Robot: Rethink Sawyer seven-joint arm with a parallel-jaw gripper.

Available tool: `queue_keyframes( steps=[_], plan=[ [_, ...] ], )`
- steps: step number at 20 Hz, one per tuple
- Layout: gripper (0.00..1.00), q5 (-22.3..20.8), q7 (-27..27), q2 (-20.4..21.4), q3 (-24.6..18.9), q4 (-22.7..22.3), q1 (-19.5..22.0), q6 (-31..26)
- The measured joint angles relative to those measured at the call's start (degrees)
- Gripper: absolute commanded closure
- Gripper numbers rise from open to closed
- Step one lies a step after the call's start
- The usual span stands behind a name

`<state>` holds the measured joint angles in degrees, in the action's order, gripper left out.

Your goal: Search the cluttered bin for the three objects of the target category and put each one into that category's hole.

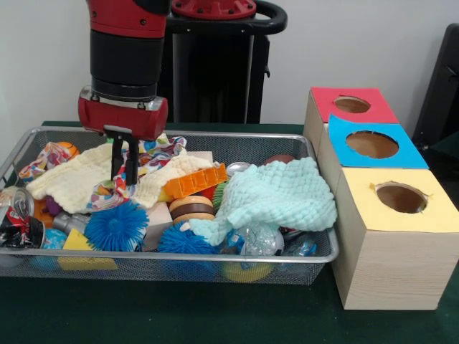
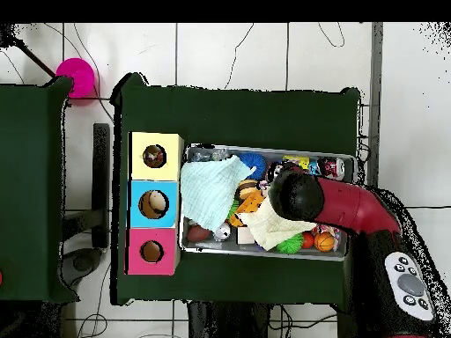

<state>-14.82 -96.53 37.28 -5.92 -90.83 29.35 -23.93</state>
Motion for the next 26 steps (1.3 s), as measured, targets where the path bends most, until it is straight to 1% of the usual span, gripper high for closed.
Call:
queue_keyframes(
  steps=[4, 7, 12, 22, 26],
  plan=[
    [1.00, -0.19, 0.00, 0.15, -0.83, -0.05, 0.76, -0.63],
    [1.00, -0.22, 0.00, 0.21, -2.03, -0.04, 2.36, -2.00],
    [1.00, -0.75, 0.00, 0.35, -2.66, -0.07, 3.63, -3.01],
    [1.00, -1.13, 0.00, 0.66, -3.51, -0.18, 4.00, -3.29],
    [1.00, -1.19, 0.00, 2.23, -3.58, -0.84, 4.01, -4.82]
  ],
)
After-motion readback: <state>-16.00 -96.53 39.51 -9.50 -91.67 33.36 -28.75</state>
